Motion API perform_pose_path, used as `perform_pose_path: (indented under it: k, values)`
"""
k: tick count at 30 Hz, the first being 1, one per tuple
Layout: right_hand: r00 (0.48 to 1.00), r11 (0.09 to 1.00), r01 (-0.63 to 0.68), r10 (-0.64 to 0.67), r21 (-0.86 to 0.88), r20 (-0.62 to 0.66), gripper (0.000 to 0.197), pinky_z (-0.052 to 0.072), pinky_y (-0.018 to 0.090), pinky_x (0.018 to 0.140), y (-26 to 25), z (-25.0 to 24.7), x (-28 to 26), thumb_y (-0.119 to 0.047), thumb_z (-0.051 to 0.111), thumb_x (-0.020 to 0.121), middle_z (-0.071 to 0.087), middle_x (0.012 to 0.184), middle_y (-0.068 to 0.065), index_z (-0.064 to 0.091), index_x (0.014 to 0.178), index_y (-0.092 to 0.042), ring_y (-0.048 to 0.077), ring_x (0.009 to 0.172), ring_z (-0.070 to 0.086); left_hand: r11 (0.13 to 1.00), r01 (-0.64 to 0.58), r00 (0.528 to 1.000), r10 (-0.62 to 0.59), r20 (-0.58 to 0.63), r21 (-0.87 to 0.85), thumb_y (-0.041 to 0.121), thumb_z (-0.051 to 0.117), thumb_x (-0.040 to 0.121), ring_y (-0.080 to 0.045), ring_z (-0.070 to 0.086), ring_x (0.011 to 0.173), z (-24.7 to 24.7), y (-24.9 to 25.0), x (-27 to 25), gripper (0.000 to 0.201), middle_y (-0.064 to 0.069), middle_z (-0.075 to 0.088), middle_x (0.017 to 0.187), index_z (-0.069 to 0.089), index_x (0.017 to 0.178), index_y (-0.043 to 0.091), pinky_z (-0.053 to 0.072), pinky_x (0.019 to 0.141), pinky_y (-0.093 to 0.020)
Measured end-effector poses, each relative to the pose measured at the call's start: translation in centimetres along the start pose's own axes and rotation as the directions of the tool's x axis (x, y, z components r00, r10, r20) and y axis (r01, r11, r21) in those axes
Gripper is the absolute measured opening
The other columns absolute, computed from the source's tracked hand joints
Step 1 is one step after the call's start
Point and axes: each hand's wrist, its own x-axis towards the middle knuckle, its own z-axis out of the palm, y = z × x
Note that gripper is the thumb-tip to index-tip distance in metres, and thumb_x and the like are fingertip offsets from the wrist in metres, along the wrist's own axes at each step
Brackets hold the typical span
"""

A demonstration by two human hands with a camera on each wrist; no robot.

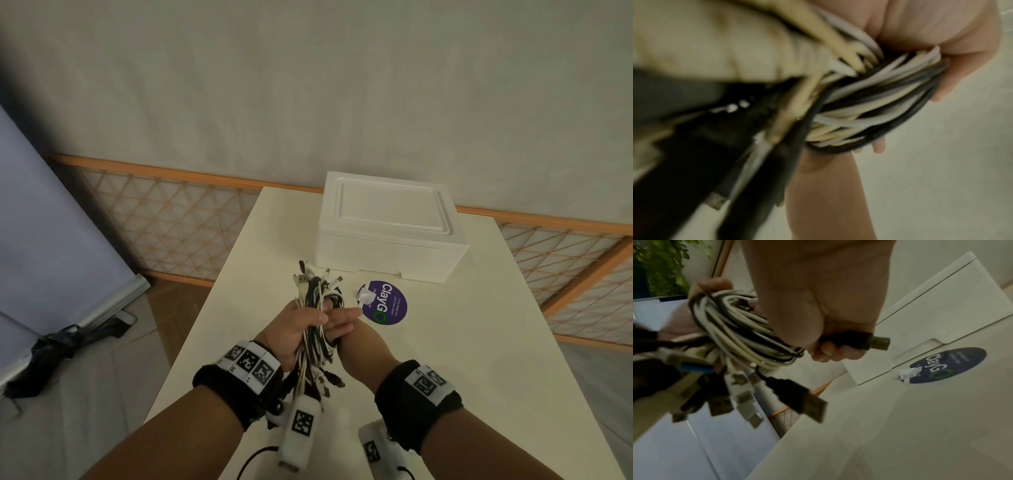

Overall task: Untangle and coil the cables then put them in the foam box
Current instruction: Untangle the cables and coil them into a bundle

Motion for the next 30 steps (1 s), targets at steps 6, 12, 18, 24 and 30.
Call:
perform_pose_path:
  k: [6, 12, 18, 24, 30]
  values:
    - [0.996, 0.972, 0.048, -0.028, -0.232, 0.089, 0.030, 0.050, 0.034, 0.078, -0.9, 1.0, 0.4, -0.010, 0.049, 0.090, 0.059, 0.111, 0.011, 0.048, 0.120, -0.008, 0.027, 0.092, 0.061, 0.997, -0.056, 0.976, 0.065, -0.206, 0.051, 0.007, 0.062, 0.059, -0.029, 0.057, 0.117, 1.0, 0.1, 0.8, 0.011, -0.013, 0.071, 0.107, 0.071, 0.053, 0.011, 0.042, 0.103, -0.040]
    - [0.976, 0.940, 0.184, -0.142, -0.287, 0.163, 0.028, 0.048, 0.037, 0.087, -1.8, 0.7, -0.4, -0.017, 0.045, 0.095, 0.053, 0.116, 0.014, 0.050, 0.119, -0.004, 0.029, 0.099, 0.057, 0.996, -0.052, 0.950, 0.071, -0.304, 0.069, 0.006, 0.051, 0.086, -0.022, 0.056, 0.117, -1.0, 0.1, 1.7, 0.021, -0.011, 0.068, 0.119, 0.070, 0.096, 0.002, 0.022, 0.115, -0.056]
    - [0.984, 0.943, 0.158, -0.124, -0.292, 0.131, 0.027, 0.032, 0.028, 0.075, -3.0, 0.4, -1.3, -0.016, 0.038, 0.097, 0.059, 0.112, 0.014, 0.051, 0.118, -0.005, 0.029, 0.102, 0.055, 0.981, -0.146, 0.914, 0.182, -0.362, 0.126, 0.008, 0.061, 0.074, -0.021, 0.061, 0.115, -1.6, 0.2, 1.5, 0.027, -0.014, 0.070, 0.112, 0.070, 0.095, -0.004, 0.032, 0.114, -0.042]
    - [0.979, 0.932, 0.194, -0.206, -0.306, -0.008, 0.010, 0.040, 0.034, 0.060, -4.1, -0.7, -1.1, -0.011, 0.057, 0.082, 0.061, 0.078, 0.012, 0.060, 0.087, -0.003, 0.026, 0.064, 0.049, 0.982, -0.162, 0.899, 0.187, -0.397, 0.096, 0.009, 0.049, 0.093, -0.028, 0.058, 0.118, -1.7, 0.9, 0.9, 0.013, -0.015, 0.068, 0.116, 0.061, 0.091, 0.004, 0.032, 0.113, -0.041]
    - [0.973, 0.963, 0.218, -0.228, -0.161, -0.045, 0.012, 0.040, 0.036, 0.061, -4.7, -1.3, -1.1, -0.012, 0.049, 0.084, 0.059, 0.079, 0.011, 0.057, 0.088, -0.005, 0.024, 0.067, 0.048, 0.952, -0.256, 0.878, 0.302, -0.371, 0.169, 0.003, 0.046, 0.093, -0.030, 0.066, 0.105, -0.6, 1.7, 0.5, 0.027, -0.022, 0.070, 0.105, 0.070, 0.080, -0.001, 0.046, 0.099, -0.039]
